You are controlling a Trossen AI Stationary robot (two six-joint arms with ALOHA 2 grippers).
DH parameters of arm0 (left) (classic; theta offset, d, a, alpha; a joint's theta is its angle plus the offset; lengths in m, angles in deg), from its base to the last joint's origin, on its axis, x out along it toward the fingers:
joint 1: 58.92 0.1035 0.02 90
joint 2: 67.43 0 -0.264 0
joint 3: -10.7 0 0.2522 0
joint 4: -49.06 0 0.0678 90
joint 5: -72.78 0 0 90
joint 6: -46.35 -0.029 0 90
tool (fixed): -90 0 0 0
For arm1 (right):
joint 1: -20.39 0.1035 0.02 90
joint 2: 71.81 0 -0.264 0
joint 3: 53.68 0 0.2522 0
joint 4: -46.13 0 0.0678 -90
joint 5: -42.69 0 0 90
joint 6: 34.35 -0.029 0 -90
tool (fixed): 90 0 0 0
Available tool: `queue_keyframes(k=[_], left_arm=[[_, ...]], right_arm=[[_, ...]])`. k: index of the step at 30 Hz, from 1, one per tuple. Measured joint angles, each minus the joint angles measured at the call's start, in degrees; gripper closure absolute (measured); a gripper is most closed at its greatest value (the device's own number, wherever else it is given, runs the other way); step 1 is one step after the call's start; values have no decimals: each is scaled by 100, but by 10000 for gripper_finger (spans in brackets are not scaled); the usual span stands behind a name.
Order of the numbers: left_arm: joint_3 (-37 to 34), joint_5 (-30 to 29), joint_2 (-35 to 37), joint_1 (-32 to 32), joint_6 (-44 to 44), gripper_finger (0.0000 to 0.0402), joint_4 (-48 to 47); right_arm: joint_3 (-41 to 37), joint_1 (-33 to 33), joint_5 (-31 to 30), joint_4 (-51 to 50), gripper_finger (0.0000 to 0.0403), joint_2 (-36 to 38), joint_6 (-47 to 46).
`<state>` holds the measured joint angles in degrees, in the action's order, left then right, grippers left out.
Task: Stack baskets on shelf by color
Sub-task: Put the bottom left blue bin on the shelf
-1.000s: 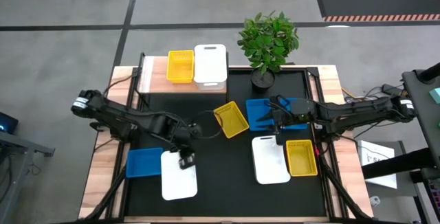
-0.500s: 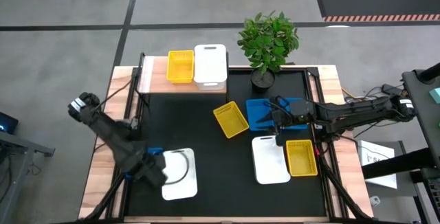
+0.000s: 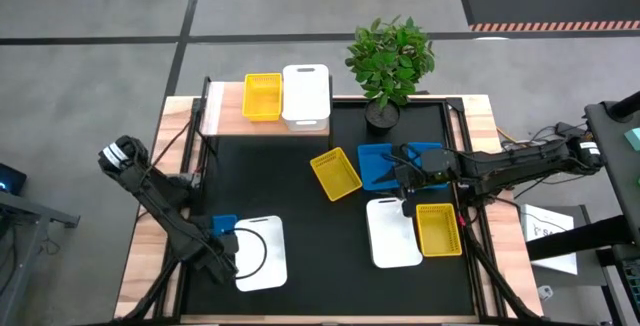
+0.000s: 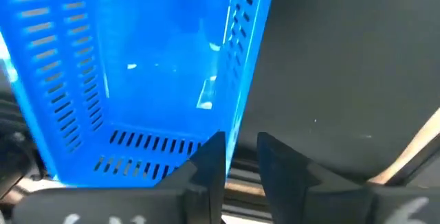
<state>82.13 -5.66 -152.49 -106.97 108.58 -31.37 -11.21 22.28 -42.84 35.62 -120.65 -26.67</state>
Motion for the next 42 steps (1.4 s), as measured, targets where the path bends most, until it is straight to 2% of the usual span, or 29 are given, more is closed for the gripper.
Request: queue_keyframes(k=[5,11,17,21,28,31,36,42], left_arm=[[-16,-40,0,7,33,291,19],[0,-586,-22,7,6,226,24],[-8,-754,-97,8,-109,216,114],[-23,-773,-232,9,-107,231,289],[-87,-781,-571,9,-130,282,556],[-87,-783,-603,9,-139,313,568],[-62,-789,-435,33,76,389,483],[156,-911,-24,91,503,399,20]], right_arm=[[0,0,-2,-1,310,-6,9],[0,0,-2,-2,309,-6,44],[0,0,-2,-2,309,-6,44],[0,0,-2,-2,309,-6,44],[0,0,-2,-5,309,-6,44],[0,0,-2,-4,309,-6,44],[0,0,-2,-4,309,-6,83],[0,-1,-2,-4,309,-6,100]])
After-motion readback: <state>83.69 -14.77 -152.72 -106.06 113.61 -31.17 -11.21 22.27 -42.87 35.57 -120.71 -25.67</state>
